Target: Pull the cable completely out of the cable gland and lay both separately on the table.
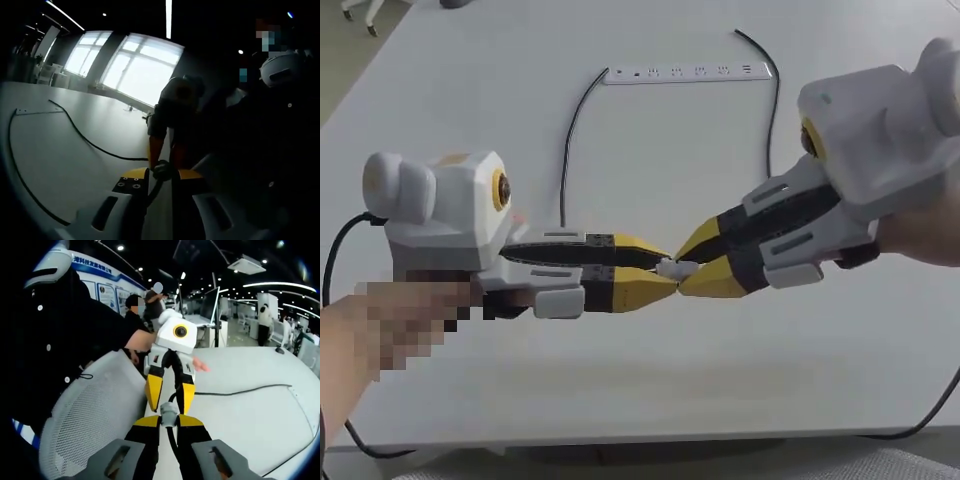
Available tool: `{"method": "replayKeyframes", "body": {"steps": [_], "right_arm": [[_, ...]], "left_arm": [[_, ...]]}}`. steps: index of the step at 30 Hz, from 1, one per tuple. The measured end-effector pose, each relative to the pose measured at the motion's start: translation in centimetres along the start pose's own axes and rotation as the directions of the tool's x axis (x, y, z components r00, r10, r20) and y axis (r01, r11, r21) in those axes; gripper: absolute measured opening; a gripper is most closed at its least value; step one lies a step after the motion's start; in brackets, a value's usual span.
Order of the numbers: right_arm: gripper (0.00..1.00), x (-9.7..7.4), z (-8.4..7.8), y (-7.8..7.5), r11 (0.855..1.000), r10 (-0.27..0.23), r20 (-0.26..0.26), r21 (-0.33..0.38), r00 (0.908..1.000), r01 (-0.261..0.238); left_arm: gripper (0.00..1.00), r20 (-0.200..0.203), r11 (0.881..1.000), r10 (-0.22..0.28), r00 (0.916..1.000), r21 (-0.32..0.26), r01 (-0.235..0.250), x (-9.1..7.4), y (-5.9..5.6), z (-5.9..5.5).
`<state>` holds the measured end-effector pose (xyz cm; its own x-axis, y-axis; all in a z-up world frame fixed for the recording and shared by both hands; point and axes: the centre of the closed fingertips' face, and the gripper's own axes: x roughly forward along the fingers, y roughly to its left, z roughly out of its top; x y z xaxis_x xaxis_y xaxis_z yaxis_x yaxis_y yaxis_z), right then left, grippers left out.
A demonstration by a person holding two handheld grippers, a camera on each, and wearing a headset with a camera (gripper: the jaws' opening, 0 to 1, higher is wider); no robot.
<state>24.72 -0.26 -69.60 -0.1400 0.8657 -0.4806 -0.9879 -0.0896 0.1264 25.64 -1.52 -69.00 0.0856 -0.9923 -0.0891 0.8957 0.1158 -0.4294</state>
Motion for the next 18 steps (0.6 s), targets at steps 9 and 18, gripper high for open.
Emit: {"method": "replayKeyframes", "body": {"steps": [9,18], "right_arm": [[0.06,-0.03,0.13,0.05,1.0,-0.001,0.004,-0.003,1.0,0.001],[0.06,0.11,-0.05,0.18,1.0,0.004,-0.006,-0.002,1.0,-0.004]], "left_arm": [[0.17,0.004,1.0,-0.001,1.0,0.03,0.001,-0.08,-0.12,0.08],[0.16,-0.027,0.995,0.01,0.9996,0.101,-0.007,0.0,-0.36,-0.18]]}}
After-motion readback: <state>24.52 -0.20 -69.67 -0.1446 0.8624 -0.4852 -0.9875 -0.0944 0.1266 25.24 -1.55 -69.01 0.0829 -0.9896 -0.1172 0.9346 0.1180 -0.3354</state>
